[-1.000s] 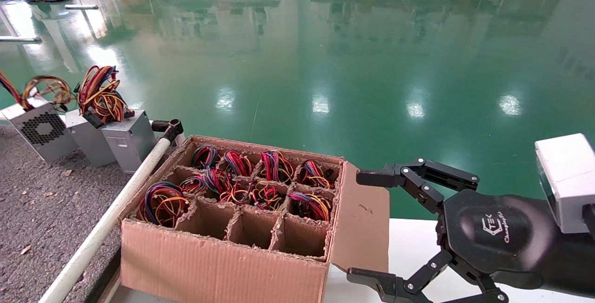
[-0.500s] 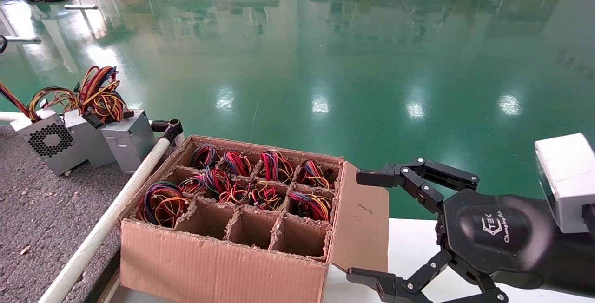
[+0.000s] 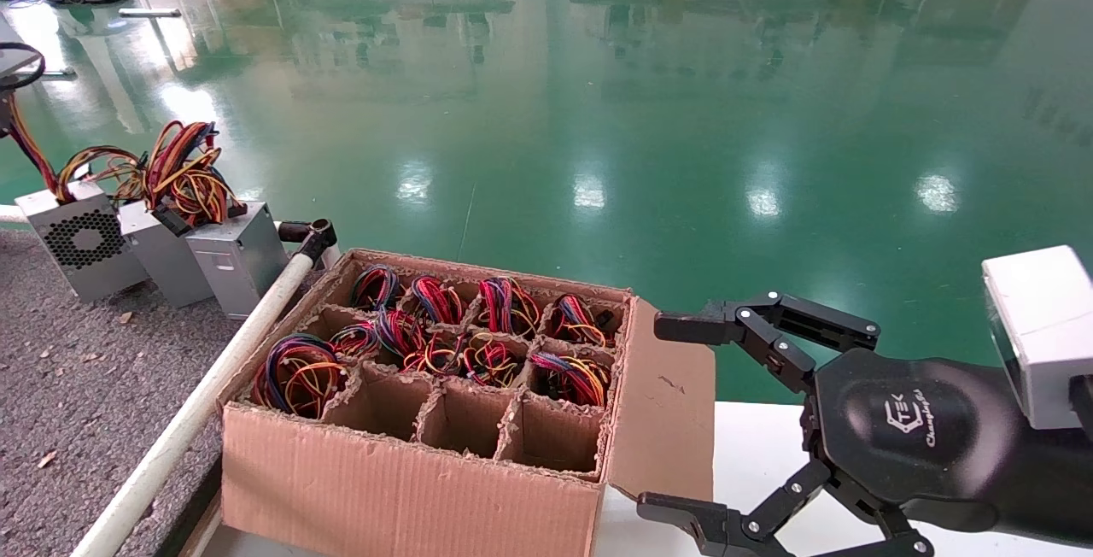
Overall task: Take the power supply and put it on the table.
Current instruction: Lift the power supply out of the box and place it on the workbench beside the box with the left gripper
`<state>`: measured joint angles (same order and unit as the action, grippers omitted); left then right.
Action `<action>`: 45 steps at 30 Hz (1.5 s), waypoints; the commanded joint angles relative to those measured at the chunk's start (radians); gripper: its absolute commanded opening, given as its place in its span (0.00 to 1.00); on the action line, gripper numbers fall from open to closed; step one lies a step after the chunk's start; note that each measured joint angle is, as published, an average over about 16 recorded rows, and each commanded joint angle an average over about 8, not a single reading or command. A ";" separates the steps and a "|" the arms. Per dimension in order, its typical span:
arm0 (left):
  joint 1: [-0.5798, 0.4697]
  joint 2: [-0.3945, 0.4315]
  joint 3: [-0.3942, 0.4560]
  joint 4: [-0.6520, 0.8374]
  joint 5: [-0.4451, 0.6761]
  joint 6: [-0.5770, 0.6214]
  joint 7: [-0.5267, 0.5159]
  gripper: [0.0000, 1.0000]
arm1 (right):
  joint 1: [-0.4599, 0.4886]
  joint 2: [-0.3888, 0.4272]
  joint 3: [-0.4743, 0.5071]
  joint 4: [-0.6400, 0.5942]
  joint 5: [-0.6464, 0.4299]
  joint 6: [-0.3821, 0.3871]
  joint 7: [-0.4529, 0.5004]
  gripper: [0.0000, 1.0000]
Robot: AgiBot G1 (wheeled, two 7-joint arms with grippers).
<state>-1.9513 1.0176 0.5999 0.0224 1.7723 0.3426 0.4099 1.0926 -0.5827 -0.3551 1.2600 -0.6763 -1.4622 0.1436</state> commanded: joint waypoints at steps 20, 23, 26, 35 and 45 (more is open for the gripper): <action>0.031 0.006 0.023 0.004 0.032 -0.005 -0.022 0.00 | 0.000 0.000 0.000 0.000 0.000 0.000 0.000 1.00; 0.031 0.004 0.024 0.002 0.034 -0.003 -0.026 0.05 | 0.000 0.000 0.000 0.000 0.000 0.000 0.000 1.00; 0.031 0.003 0.025 0.002 0.035 -0.001 -0.029 0.41 | 0.000 0.000 0.000 0.000 0.000 0.000 0.000 1.00; 0.031 0.003 0.026 0.001 0.036 0.000 -0.031 1.00 | 0.000 0.000 0.000 0.000 0.000 0.000 0.000 1.00; 0.031 0.003 0.025 0.001 0.036 0.000 -0.030 1.00 | 0.000 0.000 0.000 0.000 0.000 0.000 0.000 1.00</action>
<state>-1.9205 1.0204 0.6254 0.0237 1.8082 0.3424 0.3800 1.0924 -0.5825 -0.3553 1.2597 -0.6759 -1.4618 0.1434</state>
